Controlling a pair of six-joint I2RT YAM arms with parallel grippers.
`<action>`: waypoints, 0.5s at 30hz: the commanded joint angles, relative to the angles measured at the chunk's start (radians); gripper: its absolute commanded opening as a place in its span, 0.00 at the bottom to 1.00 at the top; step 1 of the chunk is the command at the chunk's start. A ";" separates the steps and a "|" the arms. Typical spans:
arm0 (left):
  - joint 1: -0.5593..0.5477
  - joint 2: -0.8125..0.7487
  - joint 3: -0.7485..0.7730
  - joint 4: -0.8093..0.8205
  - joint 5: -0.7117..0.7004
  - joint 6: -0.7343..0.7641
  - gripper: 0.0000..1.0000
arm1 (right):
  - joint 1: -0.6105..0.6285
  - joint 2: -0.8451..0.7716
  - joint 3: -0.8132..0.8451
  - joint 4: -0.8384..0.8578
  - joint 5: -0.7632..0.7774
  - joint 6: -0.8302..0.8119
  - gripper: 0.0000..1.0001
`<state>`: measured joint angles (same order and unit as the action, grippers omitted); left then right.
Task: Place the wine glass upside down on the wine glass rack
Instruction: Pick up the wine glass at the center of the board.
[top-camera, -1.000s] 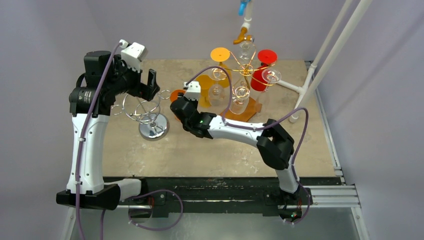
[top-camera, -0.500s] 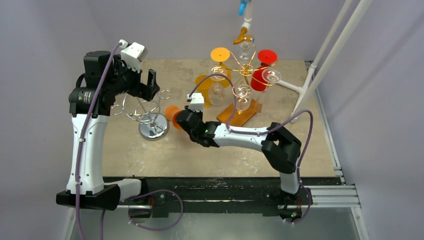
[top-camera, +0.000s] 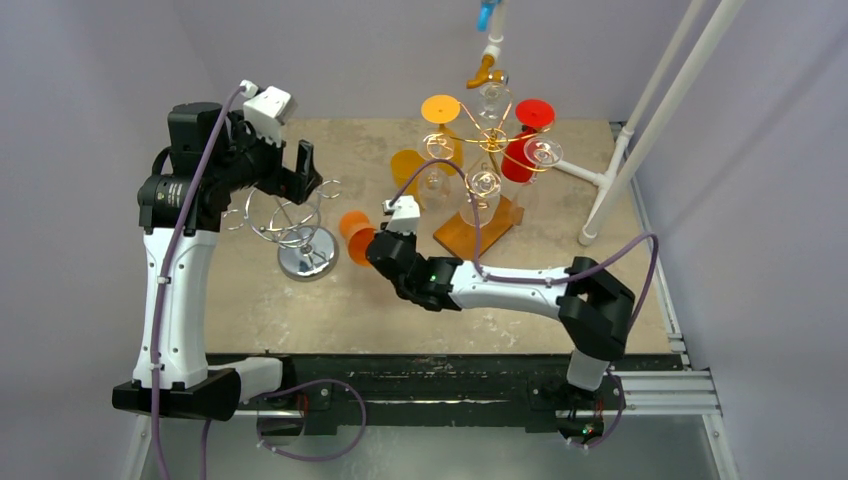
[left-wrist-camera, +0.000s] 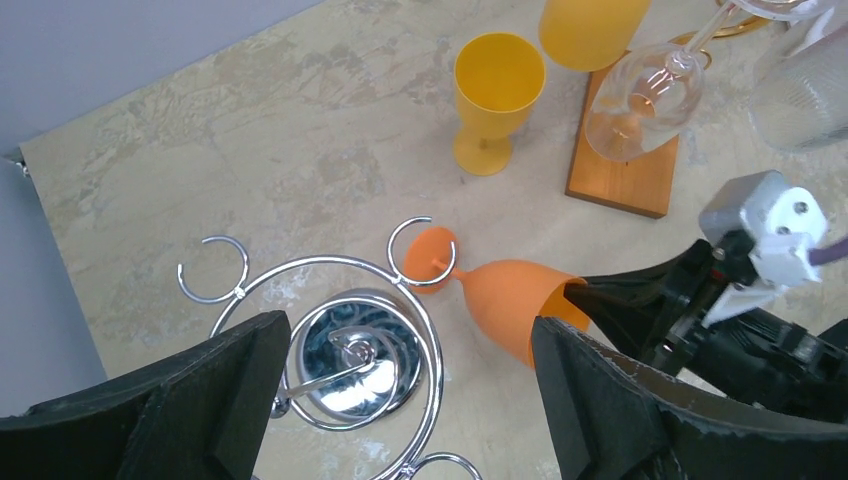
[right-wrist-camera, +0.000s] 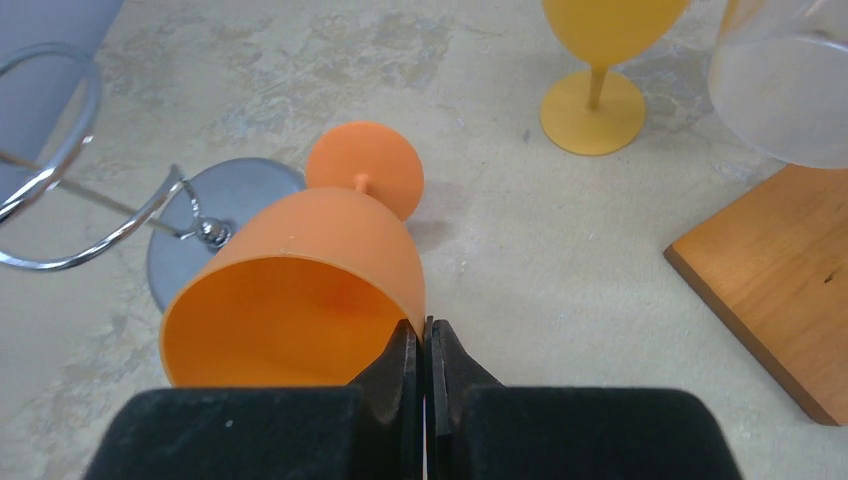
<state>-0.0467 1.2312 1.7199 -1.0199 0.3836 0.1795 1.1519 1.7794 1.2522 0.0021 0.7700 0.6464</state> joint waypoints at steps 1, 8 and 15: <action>0.002 -0.010 -0.005 -0.029 0.045 -0.013 1.00 | 0.082 -0.148 -0.054 0.068 0.088 -0.041 0.00; 0.002 0.002 0.010 -0.082 0.138 0.011 1.00 | 0.175 -0.414 -0.184 0.009 0.128 -0.059 0.00; 0.002 -0.030 0.028 -0.181 0.204 0.088 1.00 | 0.305 -0.635 -0.206 -0.155 0.207 -0.087 0.00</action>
<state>-0.0463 1.2343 1.7149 -1.1179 0.5304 0.2134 1.4010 1.2381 1.0512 -0.0742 0.8867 0.5903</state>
